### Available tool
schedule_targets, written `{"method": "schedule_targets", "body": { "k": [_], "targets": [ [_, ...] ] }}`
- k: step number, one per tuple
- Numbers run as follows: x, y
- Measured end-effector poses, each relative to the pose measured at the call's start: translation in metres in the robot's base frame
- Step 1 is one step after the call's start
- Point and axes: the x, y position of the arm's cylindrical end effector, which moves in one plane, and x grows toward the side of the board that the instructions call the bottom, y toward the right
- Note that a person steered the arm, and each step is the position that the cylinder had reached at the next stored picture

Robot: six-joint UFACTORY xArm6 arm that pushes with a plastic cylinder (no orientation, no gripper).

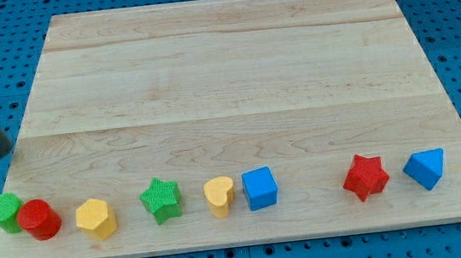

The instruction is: Push the green circle into the group of blocks

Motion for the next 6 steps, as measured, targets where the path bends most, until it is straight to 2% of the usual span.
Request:
{"method": "schedule_targets", "body": {
  "k": [2,3,5,6],
  "targets": [
    [0.082,0.001],
    [0.098,0.006],
    [0.094,0.154],
    [0.094,0.183]
  ]
}}
